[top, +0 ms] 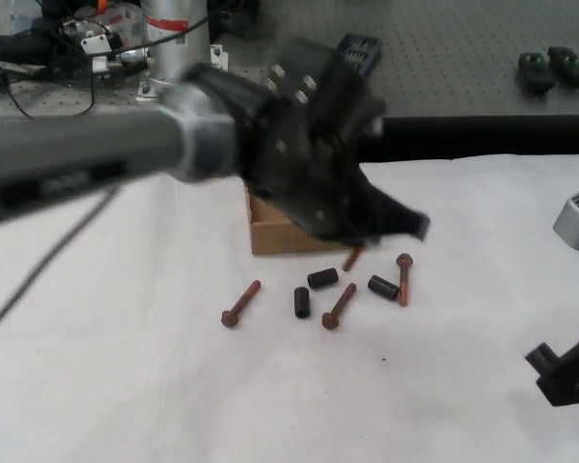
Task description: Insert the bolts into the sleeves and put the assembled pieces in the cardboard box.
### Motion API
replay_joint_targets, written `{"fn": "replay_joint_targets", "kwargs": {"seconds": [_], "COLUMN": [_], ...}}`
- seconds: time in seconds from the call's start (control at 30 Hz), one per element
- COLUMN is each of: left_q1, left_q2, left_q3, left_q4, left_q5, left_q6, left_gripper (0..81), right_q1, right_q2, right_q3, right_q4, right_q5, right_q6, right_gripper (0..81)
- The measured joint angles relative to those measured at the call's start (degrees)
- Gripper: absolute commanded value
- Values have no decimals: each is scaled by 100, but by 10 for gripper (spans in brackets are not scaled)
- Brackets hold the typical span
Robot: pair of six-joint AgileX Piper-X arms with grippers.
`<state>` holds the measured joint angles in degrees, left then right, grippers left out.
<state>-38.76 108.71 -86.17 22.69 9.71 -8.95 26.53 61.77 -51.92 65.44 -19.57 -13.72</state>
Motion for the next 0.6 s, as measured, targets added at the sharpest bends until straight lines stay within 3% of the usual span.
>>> {"fn": "replay_joint_targets", "kwargs": {"seconds": [0.2,0.37,0.6], "left_q1": [222,316,489], "left_q2": [-873,-1969,-3259], "left_q3": [782,2128,3468], "left_q4": [-278,-1221,-2855], "left_q5": [423,838,1344], "left_q6": [-147,-580,-1315], "left_gripper": [6,6,6], "right_q1": [0,0,480], "right_q2": [0,55,502], "right_q3": [0,5,5], "right_q4": [-642,-1358,-2479], "right_q5": [-742,-1425,-2116], "right_q6": [313,772,1267], "right_gripper": [28,28,28]}}
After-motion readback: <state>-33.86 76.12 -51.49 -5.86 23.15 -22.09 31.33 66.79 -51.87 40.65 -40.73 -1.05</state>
